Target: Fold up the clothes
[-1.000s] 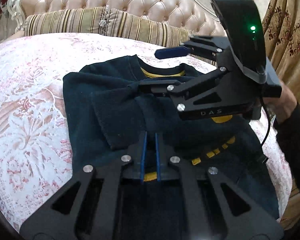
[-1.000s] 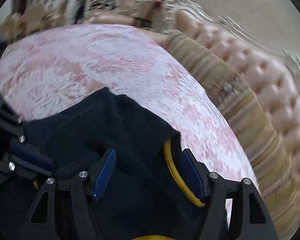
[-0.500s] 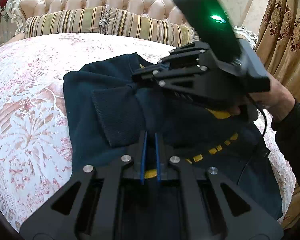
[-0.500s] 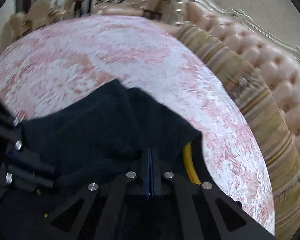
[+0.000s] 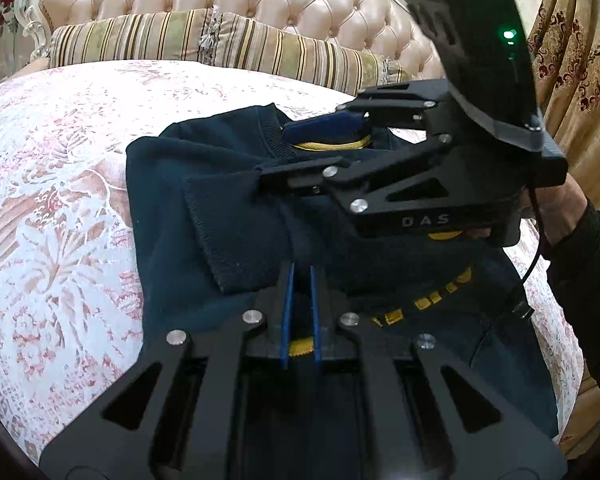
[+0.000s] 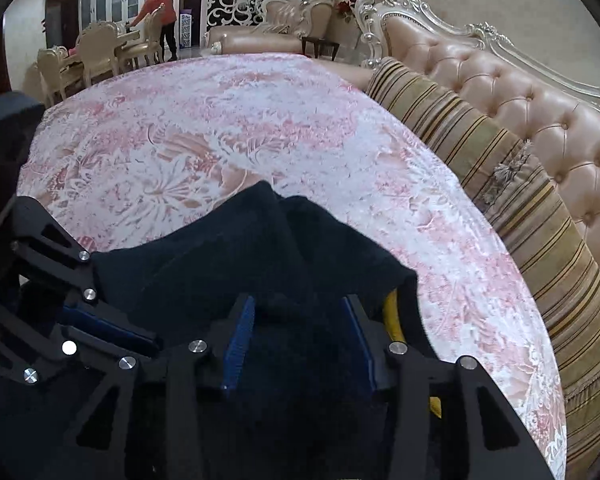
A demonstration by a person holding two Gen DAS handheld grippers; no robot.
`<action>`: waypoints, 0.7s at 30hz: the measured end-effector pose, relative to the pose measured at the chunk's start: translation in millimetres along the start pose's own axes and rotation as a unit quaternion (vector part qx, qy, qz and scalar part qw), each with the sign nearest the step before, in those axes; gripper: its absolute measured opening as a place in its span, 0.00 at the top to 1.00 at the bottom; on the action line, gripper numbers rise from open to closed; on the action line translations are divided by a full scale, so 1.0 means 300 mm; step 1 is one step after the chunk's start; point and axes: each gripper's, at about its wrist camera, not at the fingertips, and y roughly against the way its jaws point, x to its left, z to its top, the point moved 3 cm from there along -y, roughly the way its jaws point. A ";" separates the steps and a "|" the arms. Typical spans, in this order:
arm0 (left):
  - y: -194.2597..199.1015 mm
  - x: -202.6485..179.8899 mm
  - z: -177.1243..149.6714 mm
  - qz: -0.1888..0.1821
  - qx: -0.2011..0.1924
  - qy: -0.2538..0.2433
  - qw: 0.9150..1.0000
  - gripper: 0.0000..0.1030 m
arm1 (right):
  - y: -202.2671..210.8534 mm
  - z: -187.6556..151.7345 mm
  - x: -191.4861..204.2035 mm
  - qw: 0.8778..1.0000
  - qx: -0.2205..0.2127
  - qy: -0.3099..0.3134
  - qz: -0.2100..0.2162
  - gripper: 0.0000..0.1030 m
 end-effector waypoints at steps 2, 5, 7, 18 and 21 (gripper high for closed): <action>-0.005 -0.003 0.001 0.001 0.000 -0.001 1.000 0.91 | -0.010 -0.003 0.003 1.000 0.005 -0.007 0.008 0.79; -0.005 -0.004 0.001 0.002 0.001 -0.001 1.000 0.91 | -0.033 -0.009 0.036 1.000 0.018 -0.003 0.015 0.93; -0.005 -0.005 0.000 0.004 0.001 -0.001 1.000 0.91 | -0.035 -0.007 0.035 1.000 0.020 -0.010 0.013 0.94; -0.012 -0.018 -0.019 0.012 0.012 -0.006 1.000 0.91 | -0.032 0.011 -0.001 0.997 -0.004 -0.074 -0.022 1.00; -0.013 -0.019 -0.021 0.011 0.013 -0.006 1.000 0.91 | 0.016 0.014 -0.030 0.993 -0.027 -0.109 -0.038 1.00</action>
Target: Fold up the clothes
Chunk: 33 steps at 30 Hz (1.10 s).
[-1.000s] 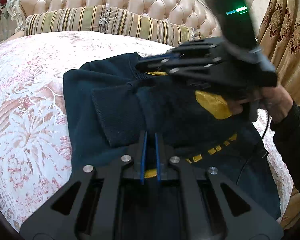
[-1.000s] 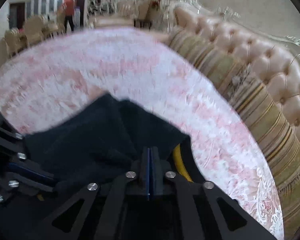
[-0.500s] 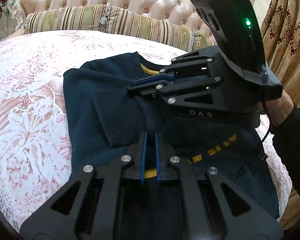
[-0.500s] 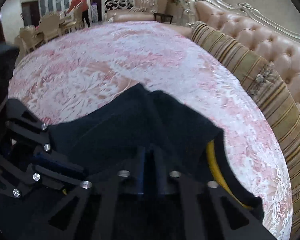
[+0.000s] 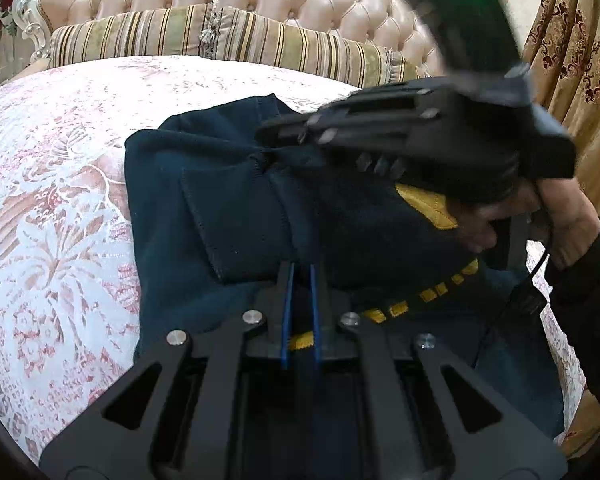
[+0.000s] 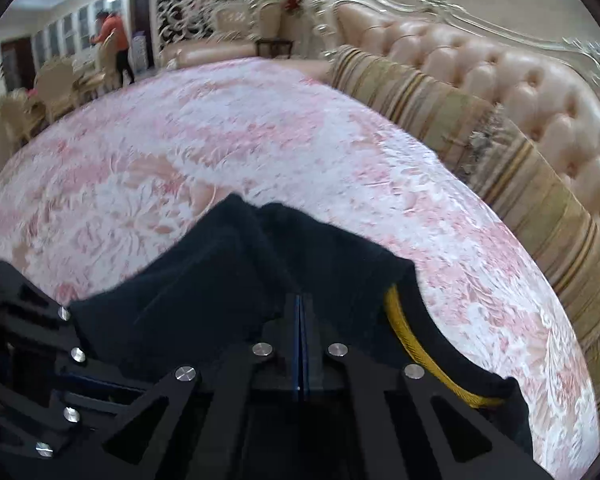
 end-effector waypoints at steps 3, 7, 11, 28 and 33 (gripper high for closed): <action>0.000 -0.002 -0.003 0.001 0.000 -0.001 1.000 0.91 | 0.106 -0.021 -0.049 0.997 -0.029 -0.068 -0.018 0.97; 0.000 -0.010 -0.009 0.010 -0.001 -0.008 1.000 0.91 | 0.248 -0.179 -0.086 0.985 -0.030 -0.157 -0.064 0.97; 0.011 -0.036 0.011 0.032 -0.004 -0.016 0.999 0.90 | 0.313 -0.414 -0.128 0.964 -0.009 -0.241 -0.111 0.97; -0.089 -0.097 0.054 0.048 0.023 -0.005 0.999 0.92 | 0.307 -0.522 -0.127 0.955 -0.001 -0.273 -0.112 0.99; -0.084 -0.091 0.043 0.037 0.005 0.018 0.999 0.92 | 0.308 -0.536 -0.144 0.952 -0.009 -0.290 -0.095 1.00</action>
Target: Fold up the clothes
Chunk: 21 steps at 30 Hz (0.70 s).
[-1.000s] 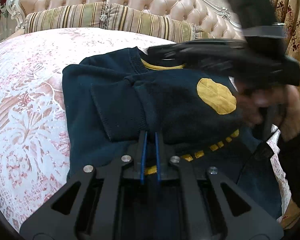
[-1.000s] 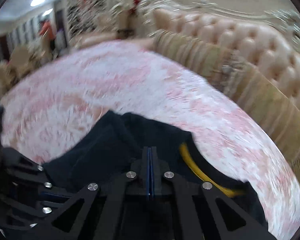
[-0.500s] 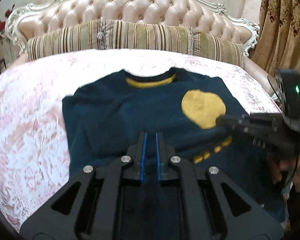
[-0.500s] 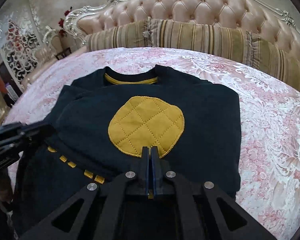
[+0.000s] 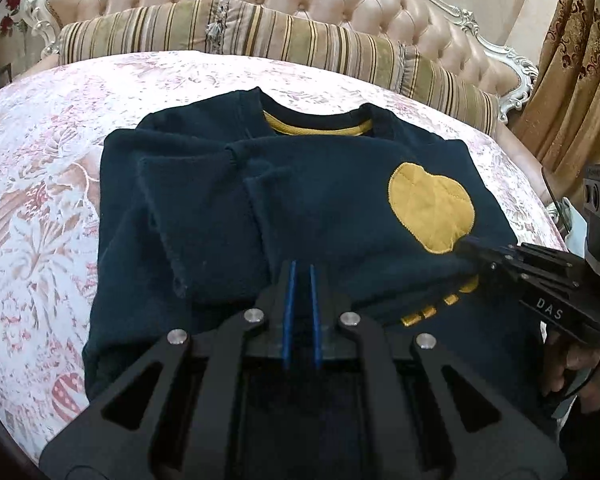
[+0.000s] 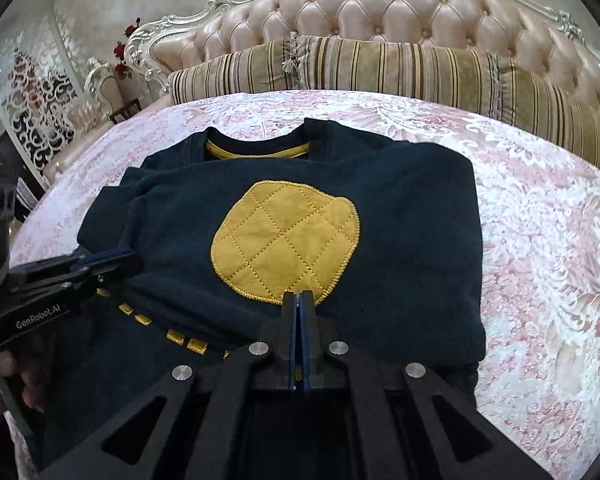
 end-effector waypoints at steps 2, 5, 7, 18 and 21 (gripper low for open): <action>0.010 0.004 -0.007 -0.008 -0.007 0.005 1.000 0.92 | 0.001 -0.004 -0.003 1.000 -0.005 -0.003 0.001 1.00; 0.067 0.058 -0.007 -0.059 -0.012 0.060 0.996 0.91 | 0.004 -0.014 -0.016 1.000 -0.018 -0.016 0.016 1.00; 0.132 0.110 0.011 -0.047 -0.043 0.076 0.995 0.75 | 0.003 -0.011 -0.023 0.999 -0.017 -0.022 0.025 1.00; 0.092 0.335 0.289 0.012 -0.050 -0.039 0.998 0.50 | 0.107 0.030 -0.044 0.997 -0.041 -0.041 0.045 0.94; 0.012 0.358 0.323 -0.017 -0.025 -0.069 0.997 0.55 | 0.154 0.103 -0.132 0.997 -0.057 -0.035 0.026 0.63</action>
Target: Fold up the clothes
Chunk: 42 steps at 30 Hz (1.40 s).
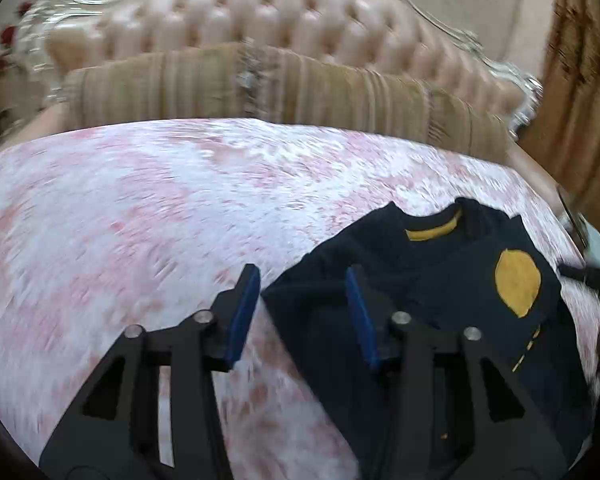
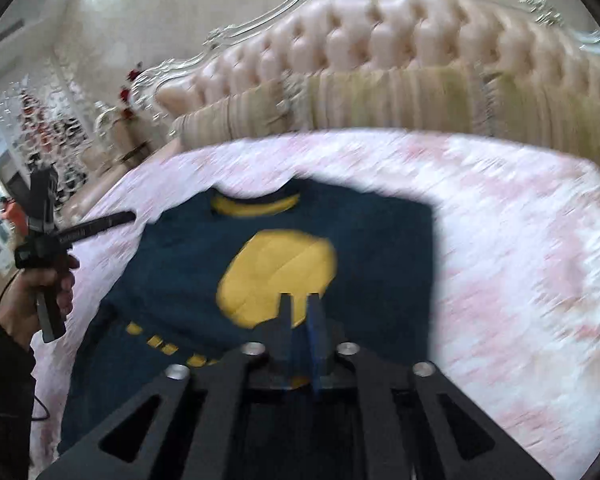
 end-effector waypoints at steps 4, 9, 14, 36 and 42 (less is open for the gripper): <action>-0.085 0.042 0.003 -0.047 0.024 -0.005 0.999 0.57 | -0.040 0.099 -0.123 1.000 0.002 0.011 -0.022 0.48; -0.109 0.037 0.018 -0.084 0.039 -0.023 0.995 0.66 | -0.163 0.202 -0.187 0.999 0.037 0.029 0.027 0.44; -0.135 0.033 0.023 -0.079 0.065 -0.036 0.994 0.75 | -0.288 0.283 -0.204 0.996 0.066 0.043 0.052 0.44; -0.159 -0.003 0.038 -0.032 0.092 -0.088 0.991 0.85 | -0.421 0.221 -0.107 0.983 0.120 0.140 -0.014 0.82; -0.165 -0.004 0.040 -0.017 0.090 -0.085 0.992 0.85 | -0.429 0.222 -0.099 0.981 0.117 0.147 -0.043 0.84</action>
